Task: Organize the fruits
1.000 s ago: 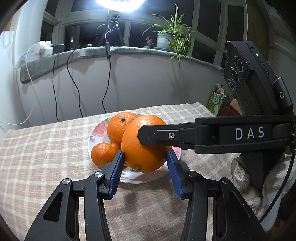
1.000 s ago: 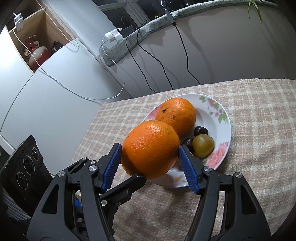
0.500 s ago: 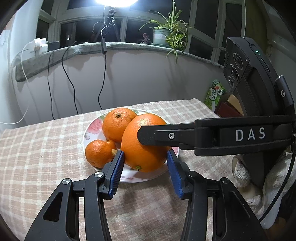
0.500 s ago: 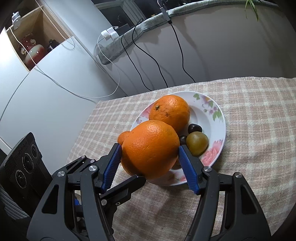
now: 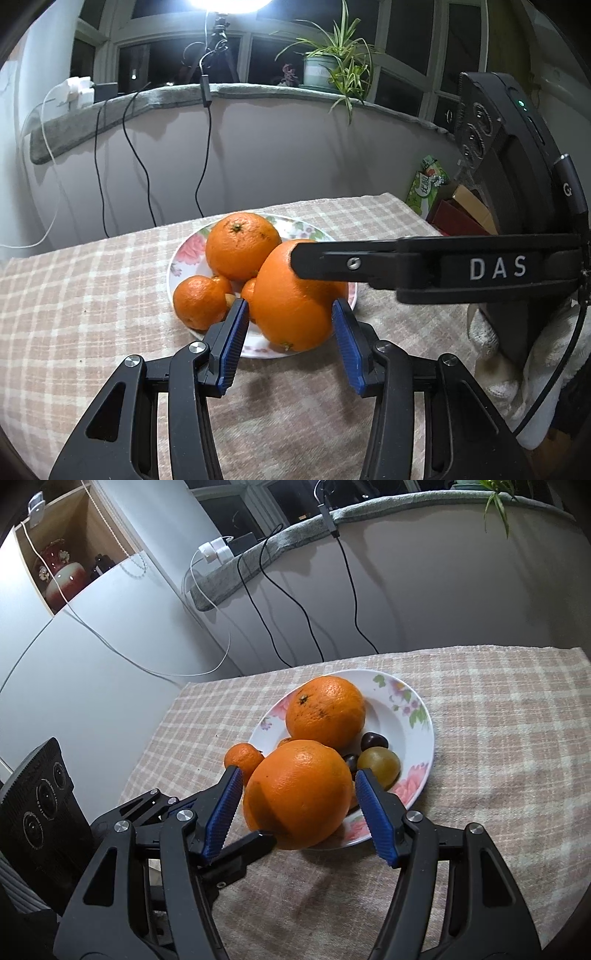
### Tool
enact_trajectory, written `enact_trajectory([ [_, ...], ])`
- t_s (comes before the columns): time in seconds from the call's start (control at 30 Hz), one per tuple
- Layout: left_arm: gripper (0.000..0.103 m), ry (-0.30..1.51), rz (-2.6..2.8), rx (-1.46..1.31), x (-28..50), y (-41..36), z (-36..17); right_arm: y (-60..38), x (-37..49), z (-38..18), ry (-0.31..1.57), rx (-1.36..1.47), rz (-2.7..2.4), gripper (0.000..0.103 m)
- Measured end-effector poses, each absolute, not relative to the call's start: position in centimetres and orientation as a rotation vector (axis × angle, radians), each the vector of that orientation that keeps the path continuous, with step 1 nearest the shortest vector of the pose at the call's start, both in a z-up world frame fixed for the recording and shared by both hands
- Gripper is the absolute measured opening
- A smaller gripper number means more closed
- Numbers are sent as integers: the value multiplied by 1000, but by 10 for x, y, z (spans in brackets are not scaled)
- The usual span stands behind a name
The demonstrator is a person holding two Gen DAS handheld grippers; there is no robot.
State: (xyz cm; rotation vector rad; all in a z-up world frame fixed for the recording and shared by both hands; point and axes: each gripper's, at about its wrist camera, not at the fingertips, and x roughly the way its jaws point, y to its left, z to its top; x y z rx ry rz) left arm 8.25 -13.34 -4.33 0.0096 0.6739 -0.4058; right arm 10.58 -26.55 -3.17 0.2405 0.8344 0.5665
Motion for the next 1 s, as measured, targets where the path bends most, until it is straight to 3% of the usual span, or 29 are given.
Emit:
enact_trajectory([
  [0.23,49,681,-396,5,79,-126,-44,-269,98,-29,818,233,539,74],
  [0.47,66,678,-386,-12,70,-118,-42,-273,88,-24,783,210,499,82],
  [0.73,77,678,-360,-33,60,-105,-37,-276,67,-20,727,141,425,84],
  [0.8,77,681,-350,-40,58,-101,-37,-277,60,-19,701,120,400,91],
  [1.0,77,691,-309,-68,55,-90,-35,-278,45,-17,664,70,334,96],
])
